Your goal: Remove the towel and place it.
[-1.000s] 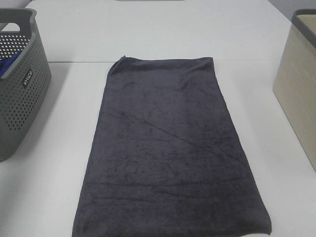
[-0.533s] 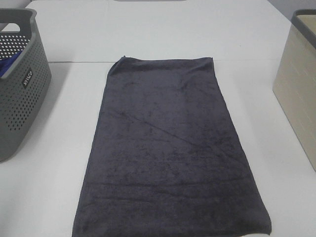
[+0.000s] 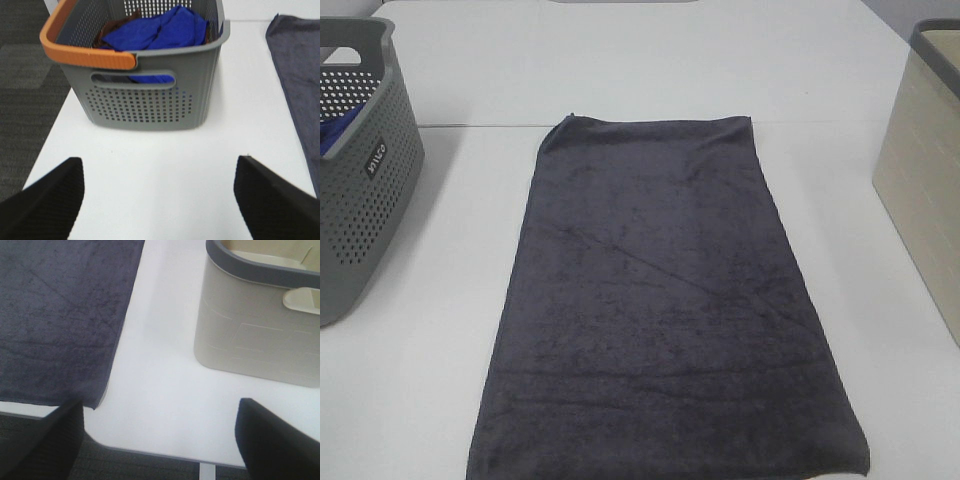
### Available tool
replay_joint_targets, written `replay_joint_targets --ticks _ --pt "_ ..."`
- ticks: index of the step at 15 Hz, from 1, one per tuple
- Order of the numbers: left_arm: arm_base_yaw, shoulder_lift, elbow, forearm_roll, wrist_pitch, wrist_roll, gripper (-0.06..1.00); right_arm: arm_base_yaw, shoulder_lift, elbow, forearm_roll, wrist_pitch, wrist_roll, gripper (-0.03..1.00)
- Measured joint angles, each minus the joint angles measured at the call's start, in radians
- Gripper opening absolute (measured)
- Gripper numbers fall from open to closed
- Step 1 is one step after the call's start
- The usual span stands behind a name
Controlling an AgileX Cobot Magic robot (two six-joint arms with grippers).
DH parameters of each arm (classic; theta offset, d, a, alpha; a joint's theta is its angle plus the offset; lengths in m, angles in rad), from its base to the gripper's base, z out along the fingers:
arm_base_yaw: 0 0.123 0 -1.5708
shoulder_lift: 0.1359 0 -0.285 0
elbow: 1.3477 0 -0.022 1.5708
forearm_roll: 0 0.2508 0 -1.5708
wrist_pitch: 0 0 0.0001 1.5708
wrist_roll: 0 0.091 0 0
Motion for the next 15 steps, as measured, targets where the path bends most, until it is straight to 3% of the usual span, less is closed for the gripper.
replay_joint_targets --ticks 2,6,15 --pt "0.000 0.000 0.011 -0.019 0.008 0.016 0.77 0.000 0.000 0.006 0.000 -0.039 -0.020 0.80" --pt "0.000 -0.001 0.052 -0.085 -0.089 0.035 0.76 0.000 0.000 0.047 0.000 -0.139 -0.048 0.80" --pt "0.000 -0.001 0.052 -0.088 -0.096 0.035 0.76 0.000 0.000 0.049 0.000 -0.146 -0.046 0.80"
